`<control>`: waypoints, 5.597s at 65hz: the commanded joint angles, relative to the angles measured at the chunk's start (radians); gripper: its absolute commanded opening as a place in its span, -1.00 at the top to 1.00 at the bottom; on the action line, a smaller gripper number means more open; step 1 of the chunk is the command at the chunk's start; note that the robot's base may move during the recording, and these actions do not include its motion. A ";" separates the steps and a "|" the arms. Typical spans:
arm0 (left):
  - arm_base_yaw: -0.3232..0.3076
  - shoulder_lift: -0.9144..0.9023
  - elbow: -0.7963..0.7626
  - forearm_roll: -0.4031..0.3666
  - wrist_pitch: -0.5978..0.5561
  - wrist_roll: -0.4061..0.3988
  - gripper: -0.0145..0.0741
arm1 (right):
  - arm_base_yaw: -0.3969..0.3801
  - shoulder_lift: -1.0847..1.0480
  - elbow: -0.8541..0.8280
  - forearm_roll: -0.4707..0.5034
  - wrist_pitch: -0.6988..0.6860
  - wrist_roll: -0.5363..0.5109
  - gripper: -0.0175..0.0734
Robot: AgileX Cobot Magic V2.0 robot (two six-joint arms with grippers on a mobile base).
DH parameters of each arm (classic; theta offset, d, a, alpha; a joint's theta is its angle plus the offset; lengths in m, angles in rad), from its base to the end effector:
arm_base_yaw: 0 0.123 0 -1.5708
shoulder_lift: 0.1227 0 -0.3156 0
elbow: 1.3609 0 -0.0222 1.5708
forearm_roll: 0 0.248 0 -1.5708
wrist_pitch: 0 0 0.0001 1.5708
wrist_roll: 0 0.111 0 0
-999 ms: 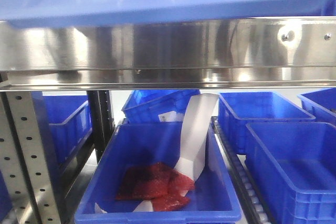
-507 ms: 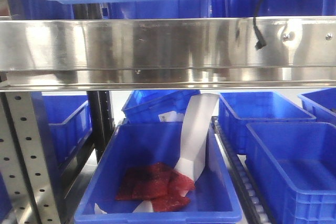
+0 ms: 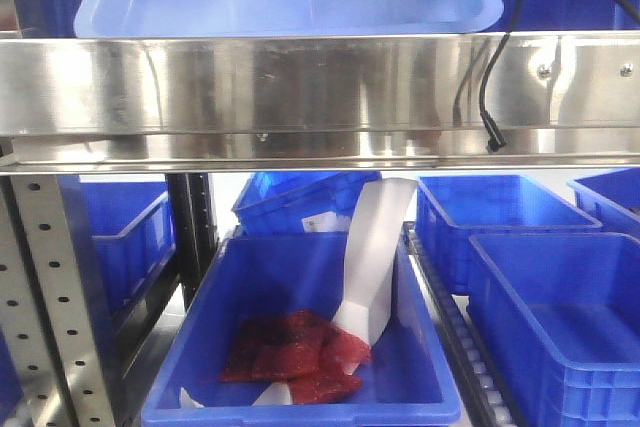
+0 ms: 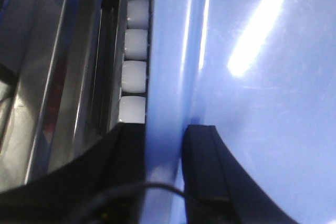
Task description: Grab blue tray and place on right shelf
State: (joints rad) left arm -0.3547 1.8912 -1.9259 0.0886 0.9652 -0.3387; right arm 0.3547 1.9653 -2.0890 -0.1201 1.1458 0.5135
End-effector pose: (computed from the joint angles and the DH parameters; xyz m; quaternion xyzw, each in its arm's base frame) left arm 0.4271 -0.1496 0.3777 0.0181 0.9335 -0.0803 0.3489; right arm 0.4352 0.1483 0.3823 0.0688 0.9457 0.0771 0.3082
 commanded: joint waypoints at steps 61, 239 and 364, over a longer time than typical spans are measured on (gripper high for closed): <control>0.066 -0.040 -0.041 -0.070 -0.028 -0.019 0.42 | -0.017 -0.032 -0.045 0.048 -0.045 -0.065 -0.24; -0.009 -1.583 1.484 0.146 -0.950 -0.039 0.78 | -0.268 -1.859 1.979 0.101 -1.291 -0.542 0.50; 0.311 -1.917 1.961 -0.169 -0.965 0.331 0.78 | -0.289 -1.996 2.095 0.108 -1.160 -0.437 0.50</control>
State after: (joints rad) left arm -0.0473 -0.0083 0.0161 -0.0834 0.1599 0.0136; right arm 0.0710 -0.0117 0.0293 -0.0156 0.0735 0.0720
